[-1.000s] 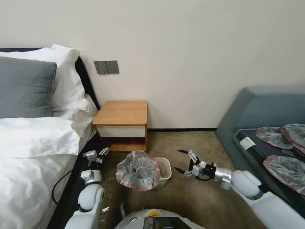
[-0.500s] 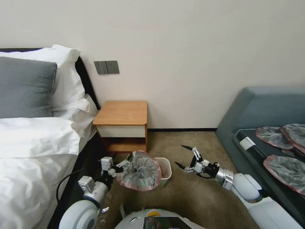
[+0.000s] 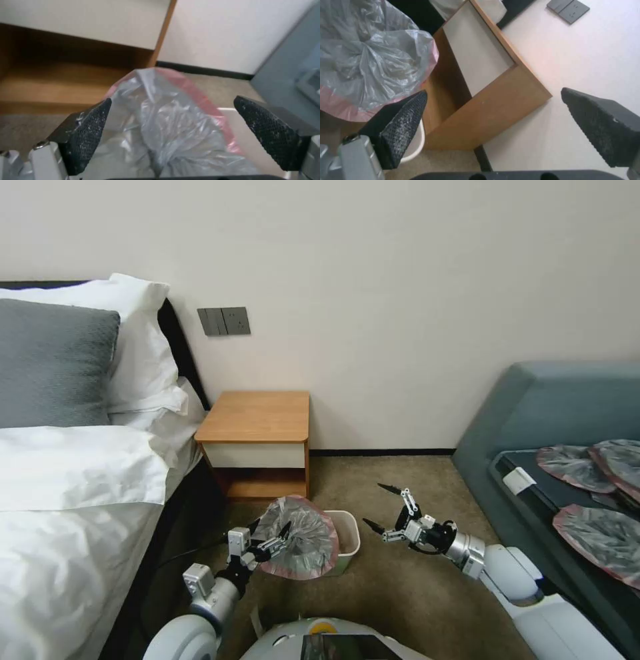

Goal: Pick up the garbage bag from the table and place it over the trash can.

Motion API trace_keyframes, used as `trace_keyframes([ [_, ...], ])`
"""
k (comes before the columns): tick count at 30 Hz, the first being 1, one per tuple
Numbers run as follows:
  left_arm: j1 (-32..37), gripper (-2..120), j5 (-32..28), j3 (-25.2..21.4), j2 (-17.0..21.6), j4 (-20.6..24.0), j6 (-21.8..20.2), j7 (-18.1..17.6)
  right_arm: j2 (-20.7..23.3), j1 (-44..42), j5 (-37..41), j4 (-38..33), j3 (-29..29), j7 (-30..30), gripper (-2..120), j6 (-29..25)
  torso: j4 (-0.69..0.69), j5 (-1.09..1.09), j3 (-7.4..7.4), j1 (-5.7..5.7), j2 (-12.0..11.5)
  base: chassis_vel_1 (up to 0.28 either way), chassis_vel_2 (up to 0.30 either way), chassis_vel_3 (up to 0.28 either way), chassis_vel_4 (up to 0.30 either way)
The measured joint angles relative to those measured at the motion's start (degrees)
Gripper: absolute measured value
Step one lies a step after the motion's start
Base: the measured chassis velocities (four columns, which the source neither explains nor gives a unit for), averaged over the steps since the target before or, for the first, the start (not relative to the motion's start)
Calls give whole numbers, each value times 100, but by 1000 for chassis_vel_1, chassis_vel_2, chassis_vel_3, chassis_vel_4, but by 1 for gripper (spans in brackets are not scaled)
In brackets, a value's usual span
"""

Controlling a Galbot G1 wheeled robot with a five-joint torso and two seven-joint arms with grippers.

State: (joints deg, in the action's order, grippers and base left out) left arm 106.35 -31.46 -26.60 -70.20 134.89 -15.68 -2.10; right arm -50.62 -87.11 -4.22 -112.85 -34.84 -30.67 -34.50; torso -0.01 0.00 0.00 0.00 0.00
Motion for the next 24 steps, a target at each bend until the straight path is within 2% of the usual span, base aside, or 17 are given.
trace_keyframes([
  [5, -179, 93, 88, 116, -132, -86, -375, -215, -8, -9, -3, 10, 16, 0, 100, -5, 0, 0, 0, 0, 0, 0, 0, 0, 0],
  [7, -254, 99, 254, 161, -201, -222, -447, -262, -15, -8, -5, 10, 18, 0, 100, -7, -1, 0, 0, 0, 0, 0, 0, 0, 0],
  [11, -335, 100, 457, 190, -293, -432, -464, -343, -37, -42, -5, 0, 6, 0, 100, -11, 0, 0, 0, 0, 0, 0, 0, 0, 0],
  [20, -495, 96, 535, 224, -398, -558, -594, -499, -1, -67, 55, 2, -98, -8, 100, -40, 0, 0, 0, 0, 0, 0, 0, 0, 0],
  [24, -615, 93, 831, 215, -425, -649, -823, -506, -6, -92, 64, -20, -110, -11, 100, -41, 0, 0, 0, 0, 0, 0, 0, 0, 0],
])
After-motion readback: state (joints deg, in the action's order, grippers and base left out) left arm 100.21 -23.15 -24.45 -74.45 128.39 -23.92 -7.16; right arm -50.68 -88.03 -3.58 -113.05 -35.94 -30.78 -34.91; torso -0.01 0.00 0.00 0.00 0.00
